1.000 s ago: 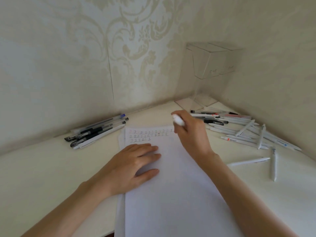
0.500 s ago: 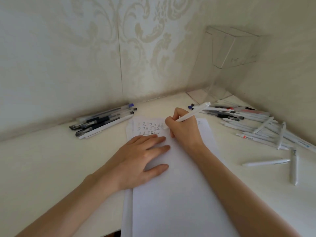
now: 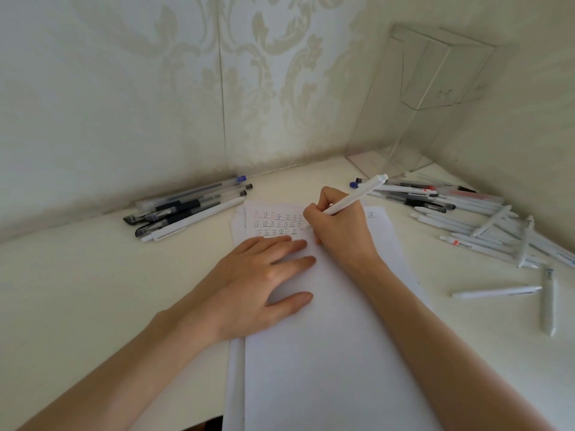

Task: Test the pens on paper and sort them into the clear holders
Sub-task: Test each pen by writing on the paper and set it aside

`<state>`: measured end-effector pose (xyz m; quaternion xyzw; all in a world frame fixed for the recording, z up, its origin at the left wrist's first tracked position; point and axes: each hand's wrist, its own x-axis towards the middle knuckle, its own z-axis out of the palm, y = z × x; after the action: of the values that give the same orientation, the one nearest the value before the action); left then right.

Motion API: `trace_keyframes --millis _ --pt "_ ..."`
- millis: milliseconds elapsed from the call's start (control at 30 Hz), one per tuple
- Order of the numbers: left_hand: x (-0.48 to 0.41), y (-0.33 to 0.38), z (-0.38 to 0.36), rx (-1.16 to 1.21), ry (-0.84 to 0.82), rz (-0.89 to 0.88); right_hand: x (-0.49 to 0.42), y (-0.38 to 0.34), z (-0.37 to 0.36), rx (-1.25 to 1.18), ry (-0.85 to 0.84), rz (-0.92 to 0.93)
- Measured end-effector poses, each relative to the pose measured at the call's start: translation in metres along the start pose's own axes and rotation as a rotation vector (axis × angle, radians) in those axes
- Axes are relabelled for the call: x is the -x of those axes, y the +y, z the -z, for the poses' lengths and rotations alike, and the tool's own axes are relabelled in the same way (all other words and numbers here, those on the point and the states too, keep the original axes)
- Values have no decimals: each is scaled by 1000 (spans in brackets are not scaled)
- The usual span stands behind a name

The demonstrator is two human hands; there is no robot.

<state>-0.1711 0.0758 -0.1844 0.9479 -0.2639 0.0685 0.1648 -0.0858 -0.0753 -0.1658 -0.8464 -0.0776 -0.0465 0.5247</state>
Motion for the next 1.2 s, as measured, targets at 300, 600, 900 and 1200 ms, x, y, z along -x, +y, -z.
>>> trace_keyframes --millis 300,600,900,1200 --pt "0 0 0 10 3 -8 1 0 -1 -8 14 5" --pt "1 1 0 15 17 -12 3 -3 1 -27 -26 -1" --pt "1 -1 -1 44 26 -22 2 -1 1 -25 -20 14" --pt "1 -5 10 300 274 180 6 2 7 -66 -114 119"
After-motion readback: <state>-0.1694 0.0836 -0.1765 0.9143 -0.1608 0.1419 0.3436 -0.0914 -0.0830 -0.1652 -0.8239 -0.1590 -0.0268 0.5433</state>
